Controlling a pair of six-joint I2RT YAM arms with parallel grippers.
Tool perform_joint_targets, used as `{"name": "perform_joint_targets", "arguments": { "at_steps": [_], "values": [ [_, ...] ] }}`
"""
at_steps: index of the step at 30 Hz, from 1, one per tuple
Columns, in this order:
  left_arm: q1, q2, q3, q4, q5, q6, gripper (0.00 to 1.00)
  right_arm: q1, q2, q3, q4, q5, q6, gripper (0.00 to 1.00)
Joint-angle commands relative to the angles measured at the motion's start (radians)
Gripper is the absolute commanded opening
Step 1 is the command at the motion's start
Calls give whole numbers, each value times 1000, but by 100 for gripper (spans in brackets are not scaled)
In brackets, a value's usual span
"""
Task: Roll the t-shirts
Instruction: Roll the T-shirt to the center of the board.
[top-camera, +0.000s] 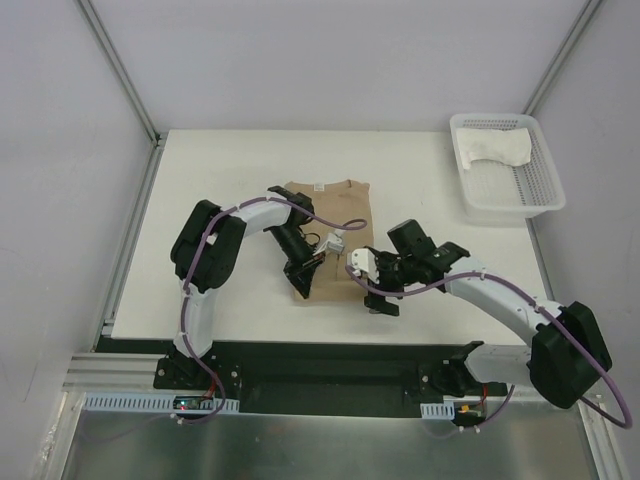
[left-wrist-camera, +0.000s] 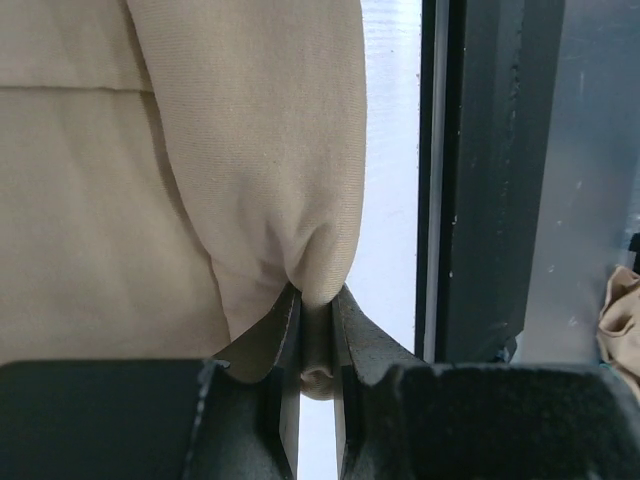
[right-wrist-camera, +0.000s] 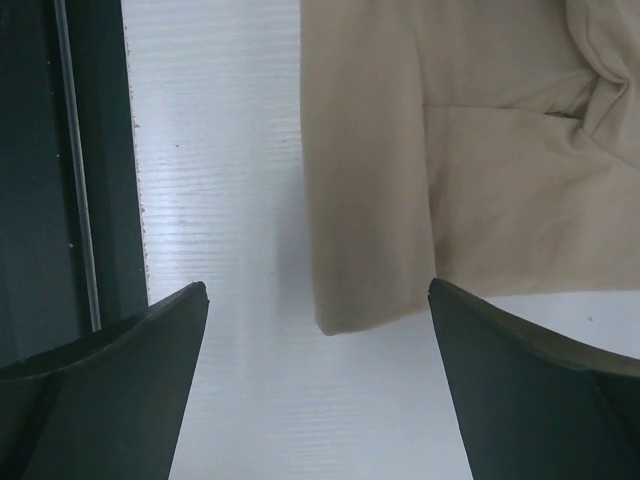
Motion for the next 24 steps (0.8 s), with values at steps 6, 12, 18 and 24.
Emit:
{"name": "perform_joint_targets", "arguments": {
  "at_steps": [6,12,18,24],
  "values": [
    [25,23,45,-105,90,28,6,83,129,14,94,120,-31,96],
    [28,41,60,-135,105,35,6,123,228,57,122,188,4,99],
    [36,57,57,-174,122,66,7,132,306,118,22,206,-4,60],
    [60,63,27,-185,151,72,7,117,326,100,-22,187,-2,32]
  ]
}}
